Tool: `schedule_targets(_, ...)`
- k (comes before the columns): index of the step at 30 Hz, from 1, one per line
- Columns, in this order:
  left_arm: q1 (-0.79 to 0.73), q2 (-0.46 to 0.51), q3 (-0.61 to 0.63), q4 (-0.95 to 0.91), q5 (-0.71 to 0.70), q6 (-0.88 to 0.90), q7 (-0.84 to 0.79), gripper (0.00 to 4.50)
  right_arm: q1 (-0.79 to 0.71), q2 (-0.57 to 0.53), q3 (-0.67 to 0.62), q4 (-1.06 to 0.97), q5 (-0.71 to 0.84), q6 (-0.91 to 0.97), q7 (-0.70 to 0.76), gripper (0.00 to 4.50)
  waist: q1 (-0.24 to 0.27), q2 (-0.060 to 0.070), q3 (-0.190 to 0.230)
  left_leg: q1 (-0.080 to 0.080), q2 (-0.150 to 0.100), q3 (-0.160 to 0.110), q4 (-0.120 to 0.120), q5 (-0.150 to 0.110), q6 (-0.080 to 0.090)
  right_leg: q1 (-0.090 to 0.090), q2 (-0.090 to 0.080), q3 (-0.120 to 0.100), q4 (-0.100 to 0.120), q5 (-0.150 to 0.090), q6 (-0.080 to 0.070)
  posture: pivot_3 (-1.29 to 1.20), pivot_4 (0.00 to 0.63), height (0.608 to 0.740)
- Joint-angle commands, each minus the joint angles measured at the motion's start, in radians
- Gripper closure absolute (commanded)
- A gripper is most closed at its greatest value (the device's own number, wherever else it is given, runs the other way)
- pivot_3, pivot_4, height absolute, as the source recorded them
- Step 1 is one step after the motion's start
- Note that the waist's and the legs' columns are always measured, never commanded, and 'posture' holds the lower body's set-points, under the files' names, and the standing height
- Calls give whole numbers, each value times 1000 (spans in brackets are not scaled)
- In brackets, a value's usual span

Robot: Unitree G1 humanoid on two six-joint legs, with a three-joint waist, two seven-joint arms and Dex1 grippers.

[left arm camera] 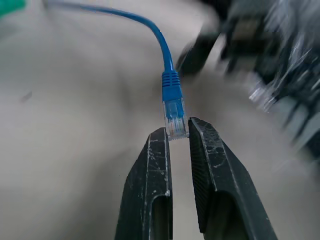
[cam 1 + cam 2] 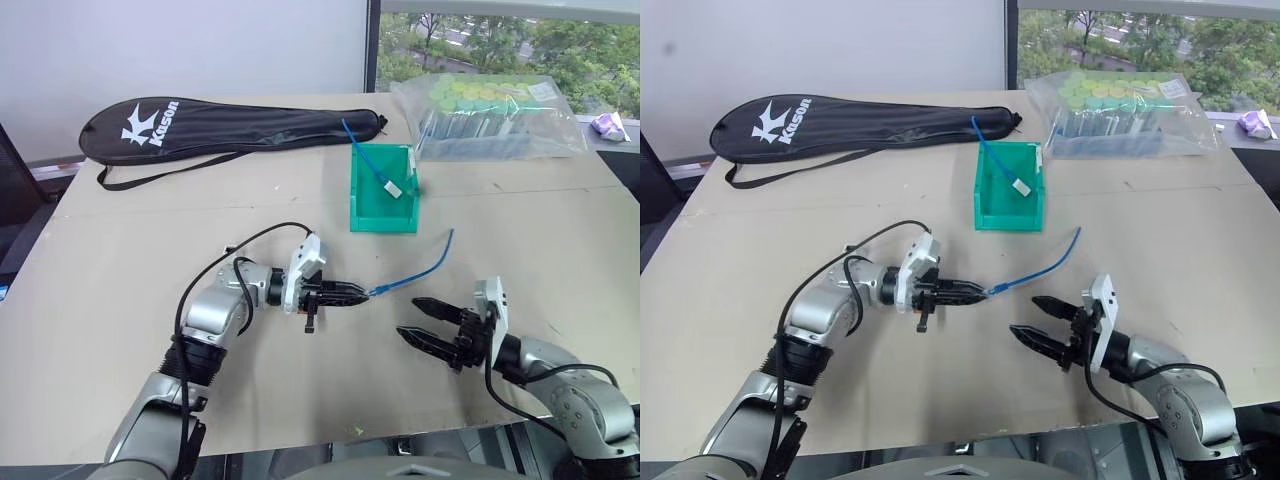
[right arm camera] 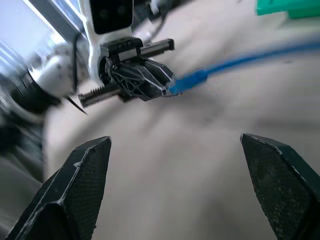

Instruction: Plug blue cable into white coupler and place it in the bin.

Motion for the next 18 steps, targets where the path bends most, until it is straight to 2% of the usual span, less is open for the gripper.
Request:
schedule_targets(1,16,6,55,-99,-146,181,26,4474,-42,31,-48,-42,130,49,-46,423,-1,0,0,0,0,0,0,0,0,0,0,0,0,0,0,0,150,740)
schedule_targets(5,33,10,70,-132,-202,263,46,4474,-85,50,-59,-63,240,96,-72,423,-1,0,0,0,-1,0,0,0,0,0,0,0,0,0,0,0,150,740)
schedule_targets(10,26,1,76,-133,-230,297,73,4474,-122,42,-52,-67,280,116,-88,423,0,0,0,0,-1,0,0,0,0,0,0,0,0,0,0,0,150,740)
schedule_targets(11,25,2,73,-134,-231,296,76,4500,-128,37,-49,-69,285,121,-85,831,0,0,0,0,-1,0,0,0,0,0,0,0,0,0,0,0,150,740)
schedule_targets(12,24,-1,73,-132,-233,297,81,4500,-131,32,-45,-72,286,124,-83,977,0,0,0,0,-1,0,0,0,0,0,0,0,0,0,0,0,150,740)
schedule_targets(13,21,-4,73,-129,-234,297,86,4500,-132,29,-42,-74,288,126,-83,1314,0,0,0,0,-1,0,0,0,0,0,0,0,0,0,0,0,150,740)
schedule_targets(16,13,-15,75,-123,-239,298,97,4500,-130,9,-27,-78,288,139,-79,2959,0,0,0,0,-1,1,0,0,0,0,0,0,-1,0,0,0,150,740)
schedule_targets(18,11,-19,76,-122,-242,298,103,4500,-126,-3,-16,-80,278,142,-75,3854,0,0,0,0,-1,1,0,0,0,0,0,0,-1,0,0,0,150,740)
